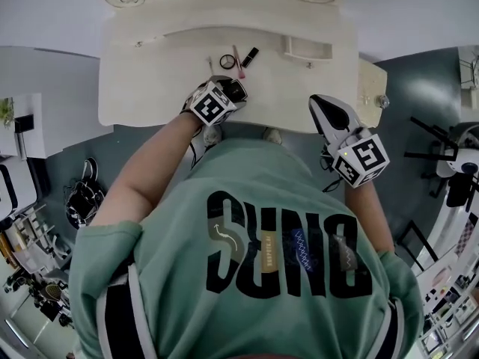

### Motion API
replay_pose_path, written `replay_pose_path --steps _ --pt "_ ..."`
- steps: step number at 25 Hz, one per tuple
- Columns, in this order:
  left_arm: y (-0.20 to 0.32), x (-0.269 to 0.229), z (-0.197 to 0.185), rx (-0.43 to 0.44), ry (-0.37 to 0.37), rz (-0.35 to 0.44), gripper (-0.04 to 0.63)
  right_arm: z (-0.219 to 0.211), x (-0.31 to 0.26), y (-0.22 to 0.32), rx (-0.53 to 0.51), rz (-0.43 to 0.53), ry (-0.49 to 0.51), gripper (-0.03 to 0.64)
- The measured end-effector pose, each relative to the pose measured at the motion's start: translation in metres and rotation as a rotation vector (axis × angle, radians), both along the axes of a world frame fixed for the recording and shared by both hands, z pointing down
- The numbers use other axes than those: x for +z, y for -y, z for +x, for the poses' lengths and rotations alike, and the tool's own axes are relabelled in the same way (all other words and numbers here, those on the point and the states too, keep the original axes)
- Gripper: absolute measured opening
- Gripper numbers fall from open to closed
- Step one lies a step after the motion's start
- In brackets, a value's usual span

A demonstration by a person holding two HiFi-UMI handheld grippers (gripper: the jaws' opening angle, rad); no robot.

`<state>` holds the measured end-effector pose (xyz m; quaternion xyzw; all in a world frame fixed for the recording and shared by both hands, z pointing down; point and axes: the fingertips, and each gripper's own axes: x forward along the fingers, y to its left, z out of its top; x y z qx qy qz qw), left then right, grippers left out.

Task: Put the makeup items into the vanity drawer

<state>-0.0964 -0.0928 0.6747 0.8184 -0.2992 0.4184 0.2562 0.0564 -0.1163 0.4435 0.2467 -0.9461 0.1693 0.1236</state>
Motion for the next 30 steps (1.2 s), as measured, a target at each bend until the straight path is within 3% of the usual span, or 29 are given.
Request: replay_pose_path --steps 5,11,16,22,30 --pt "0.018 -0.113 -0.012 -0.153 -0.239 0.181 0.337 -0.008 -0.027 0.008 -0.014 0.053 0.032 0.009" --pt "0.022 -0.270 -0.053 -0.248 -0.523 0.462 0.337 -0.030 -0.081 0.027 -0.041 0.126 0.120 0.009" --pt "0.008 -0.360 -0.087 -0.325 -0.746 0.625 0.337 -0.048 -0.131 0.036 -0.086 0.215 0.180 0.009" --pt "-0.010 -0.406 -0.111 -0.367 -0.849 0.718 0.337 -0.060 -0.161 0.039 -0.119 0.252 0.221 0.009" --pt "-0.018 -0.412 -0.121 -0.401 -0.874 0.742 0.337 -0.067 -0.163 0.040 -0.142 0.258 0.216 0.009"
